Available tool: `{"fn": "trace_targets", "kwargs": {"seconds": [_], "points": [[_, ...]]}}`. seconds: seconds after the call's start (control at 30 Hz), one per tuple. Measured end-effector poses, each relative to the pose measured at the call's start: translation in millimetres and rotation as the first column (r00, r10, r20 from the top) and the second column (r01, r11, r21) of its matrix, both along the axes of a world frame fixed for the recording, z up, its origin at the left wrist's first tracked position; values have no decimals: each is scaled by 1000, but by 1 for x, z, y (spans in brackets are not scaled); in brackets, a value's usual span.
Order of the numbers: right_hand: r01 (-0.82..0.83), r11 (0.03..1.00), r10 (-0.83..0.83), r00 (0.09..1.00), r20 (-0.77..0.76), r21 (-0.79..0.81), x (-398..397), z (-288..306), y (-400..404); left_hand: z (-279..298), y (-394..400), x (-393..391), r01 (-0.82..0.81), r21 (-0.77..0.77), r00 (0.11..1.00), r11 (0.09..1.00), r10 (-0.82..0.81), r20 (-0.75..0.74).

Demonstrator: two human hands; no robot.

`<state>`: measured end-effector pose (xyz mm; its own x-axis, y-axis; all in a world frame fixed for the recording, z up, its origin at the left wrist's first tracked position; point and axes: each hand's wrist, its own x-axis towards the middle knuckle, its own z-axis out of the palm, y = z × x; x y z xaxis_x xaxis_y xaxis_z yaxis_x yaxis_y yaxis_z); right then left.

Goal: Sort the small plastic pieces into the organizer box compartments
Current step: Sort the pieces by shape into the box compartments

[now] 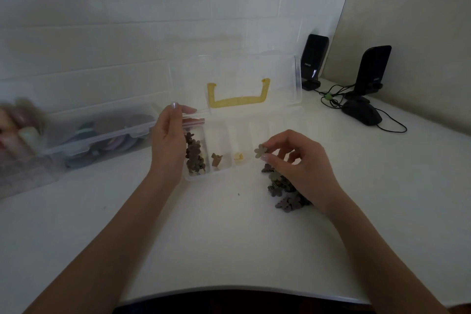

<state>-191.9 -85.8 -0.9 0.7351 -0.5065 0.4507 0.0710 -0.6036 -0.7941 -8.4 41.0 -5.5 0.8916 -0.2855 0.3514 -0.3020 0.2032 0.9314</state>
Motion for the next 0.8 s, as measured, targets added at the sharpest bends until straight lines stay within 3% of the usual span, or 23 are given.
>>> {"fn": "trace_targets", "kwargs": {"seconds": [0.27, 0.4, 0.6, 0.8], "points": [[-127, 894, 117, 992, -49, -430, 61, 28, 51, -3, 1, 0, 22, 0, 999, 1000, -22, 38], [15, 731, -39, 999, -20, -682, 92, 18, 53, -3, 0, 0, 54, -33, 999, 998, -54, -3], [90, 697, -90, 995, 37, -711, 79, 9, 48, -1, -2, -2, 10, -19, 1000, 1000, -9, 10], [5, 495, -250, 959, -137, -869, 78, 2, 54, -1, -3, -2, 5, 2, 1000, 1000, -5, 9]]}}
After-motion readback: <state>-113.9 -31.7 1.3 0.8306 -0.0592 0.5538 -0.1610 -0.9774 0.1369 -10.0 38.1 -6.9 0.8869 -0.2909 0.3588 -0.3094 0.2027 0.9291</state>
